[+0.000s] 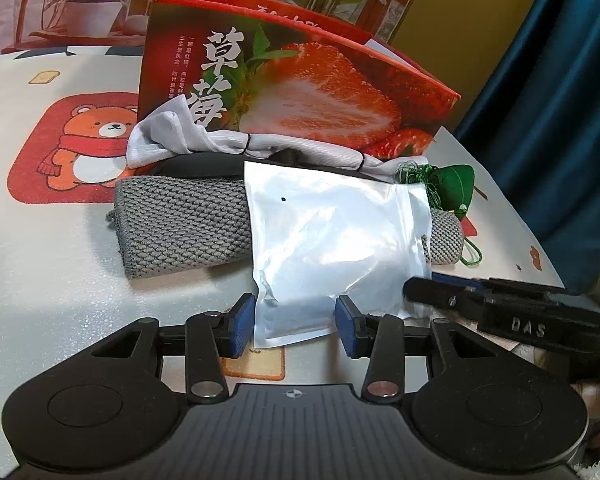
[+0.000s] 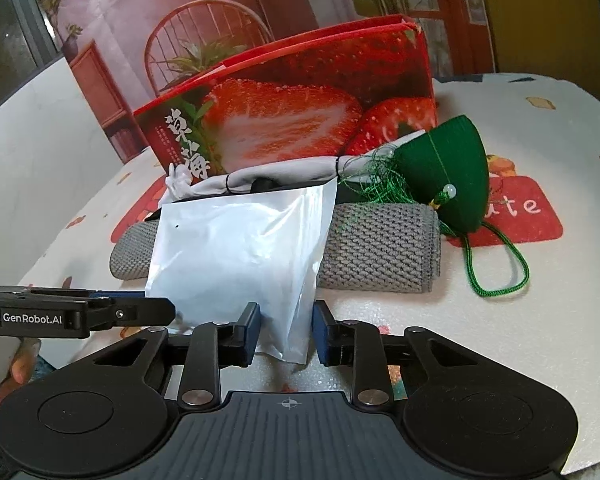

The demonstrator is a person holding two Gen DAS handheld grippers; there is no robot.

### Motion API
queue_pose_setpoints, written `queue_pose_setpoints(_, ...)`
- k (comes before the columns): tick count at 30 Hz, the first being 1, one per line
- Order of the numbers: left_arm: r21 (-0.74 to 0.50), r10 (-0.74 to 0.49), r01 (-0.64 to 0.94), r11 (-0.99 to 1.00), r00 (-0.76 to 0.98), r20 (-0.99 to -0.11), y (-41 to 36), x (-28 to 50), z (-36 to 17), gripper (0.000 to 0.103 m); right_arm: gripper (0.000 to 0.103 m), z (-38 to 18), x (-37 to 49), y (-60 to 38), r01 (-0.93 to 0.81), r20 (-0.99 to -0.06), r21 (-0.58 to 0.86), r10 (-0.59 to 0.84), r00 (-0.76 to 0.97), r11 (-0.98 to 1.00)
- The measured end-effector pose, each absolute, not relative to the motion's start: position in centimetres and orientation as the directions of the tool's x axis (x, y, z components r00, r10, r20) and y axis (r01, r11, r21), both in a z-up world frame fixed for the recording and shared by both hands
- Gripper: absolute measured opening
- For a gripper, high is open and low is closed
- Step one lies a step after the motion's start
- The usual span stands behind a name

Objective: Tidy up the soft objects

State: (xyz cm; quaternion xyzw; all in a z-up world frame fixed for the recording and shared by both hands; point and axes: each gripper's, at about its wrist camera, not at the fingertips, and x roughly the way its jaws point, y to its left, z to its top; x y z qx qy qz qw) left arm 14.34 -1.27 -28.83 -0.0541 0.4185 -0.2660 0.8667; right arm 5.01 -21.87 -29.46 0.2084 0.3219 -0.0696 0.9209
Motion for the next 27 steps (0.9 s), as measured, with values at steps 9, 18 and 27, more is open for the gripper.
queue_pose_setpoints(9, -0.346, -0.534, 0.416, 0.841, 0.53, -0.659, -1.4, 15.2, -27.5, 0.045, 0.009, -28.8, 6.2, -23.0, 0.292, -0.607, 0.358, -0.017, 0.795, 0.887)
queue_pose_setpoints(18, -0.355, -0.522, 0.385, 0.852, 0.571, -0.634, -0.9, 17.7, -26.4, 0.045, 0.01, -26.8, 8.7, -24.1, 0.286, -0.573, 0.371, -0.025, 0.82, 0.884)
queue_pose_setpoints(27, -0.341, -0.506, 0.375, 0.862, 0.614, -0.606, -0.5, 18.7, -26.1, 0.044, 0.017, -27.2, 9.1, -23.9, 0.28, -0.571, 0.331, -0.045, 0.82, 0.901)
